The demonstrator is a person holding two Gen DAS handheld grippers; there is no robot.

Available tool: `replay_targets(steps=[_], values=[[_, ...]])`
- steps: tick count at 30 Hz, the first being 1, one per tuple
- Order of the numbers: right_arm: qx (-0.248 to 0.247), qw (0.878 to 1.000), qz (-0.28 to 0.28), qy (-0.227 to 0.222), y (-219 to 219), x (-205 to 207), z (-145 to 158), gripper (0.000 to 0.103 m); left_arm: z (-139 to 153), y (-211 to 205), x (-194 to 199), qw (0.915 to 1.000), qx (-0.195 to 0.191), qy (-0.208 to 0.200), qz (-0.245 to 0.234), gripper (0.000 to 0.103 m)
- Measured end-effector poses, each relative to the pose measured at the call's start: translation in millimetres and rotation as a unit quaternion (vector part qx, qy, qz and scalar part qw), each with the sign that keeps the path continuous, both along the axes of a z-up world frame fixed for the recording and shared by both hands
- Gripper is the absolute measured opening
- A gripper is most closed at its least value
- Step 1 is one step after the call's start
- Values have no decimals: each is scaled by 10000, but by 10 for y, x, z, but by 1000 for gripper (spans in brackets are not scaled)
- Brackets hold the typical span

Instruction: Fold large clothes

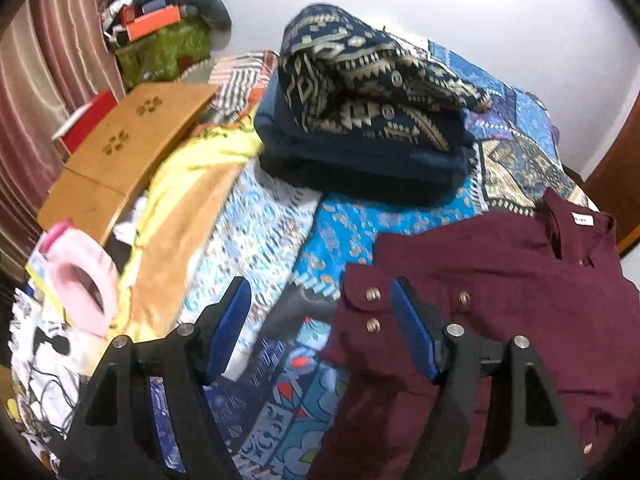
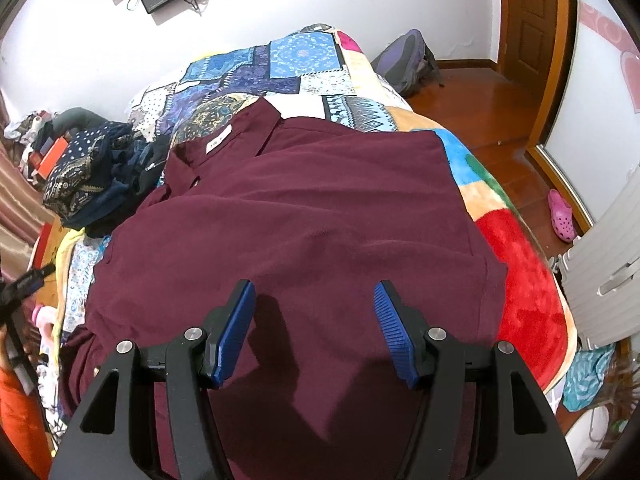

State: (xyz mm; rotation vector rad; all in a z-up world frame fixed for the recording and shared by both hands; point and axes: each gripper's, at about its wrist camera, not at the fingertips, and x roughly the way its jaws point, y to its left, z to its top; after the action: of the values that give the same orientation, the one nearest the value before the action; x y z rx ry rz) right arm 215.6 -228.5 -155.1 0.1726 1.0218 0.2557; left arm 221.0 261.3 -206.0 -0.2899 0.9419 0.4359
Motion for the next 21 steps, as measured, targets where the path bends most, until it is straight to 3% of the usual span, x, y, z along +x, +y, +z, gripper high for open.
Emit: replay_targets(steps=[3, 6, 8, 10, 13, 15, 17, 18, 19, 21], values=[[41, 10000, -26, 3, -3, 25, 7, 58, -158, -91, -26, 9976, -621, 143, -278, 71], [48, 10000, -15, 0, 20, 28, 11, 58, -370, -186, -41, 9894, -1344, 319, -458, 71], [41, 10000, 15, 9, 38, 18, 7, 58, -529, -226, -60, 9790, -1954, 380, -447, 71], [16, 10000, 53, 19, 55, 9, 1, 58, -694, -242, -75, 9620, -2678, 358, -399, 71], [-73, 9999, 79, 16, 74, 1, -7, 58, -842, -264, -51, 9452, -3234, 343, -273, 70], [-109, 9999, 96, 6, 69, -11, -10, 58, -882, -260, -8, 9424, -3325, 314, -167, 61], [-109, 9999, 86, 5, 46, -16, -5, 58, -885, -270, 70, 9433, -3303, 296, -147, 40], [-116, 9999, 61, 2, 25, -16, 2, 58, -866, -280, 120, 9470, -3191, 322, -191, 25], [-122, 9999, 34, -6, 2, -19, 11, 58, -792, -331, 168, 9582, -2827, 331, -285, 15], [-146, 9999, -21, -33, -45, -26, 33, 58, -605, -432, 211, 9742, -2194, 212, -492, 9]])
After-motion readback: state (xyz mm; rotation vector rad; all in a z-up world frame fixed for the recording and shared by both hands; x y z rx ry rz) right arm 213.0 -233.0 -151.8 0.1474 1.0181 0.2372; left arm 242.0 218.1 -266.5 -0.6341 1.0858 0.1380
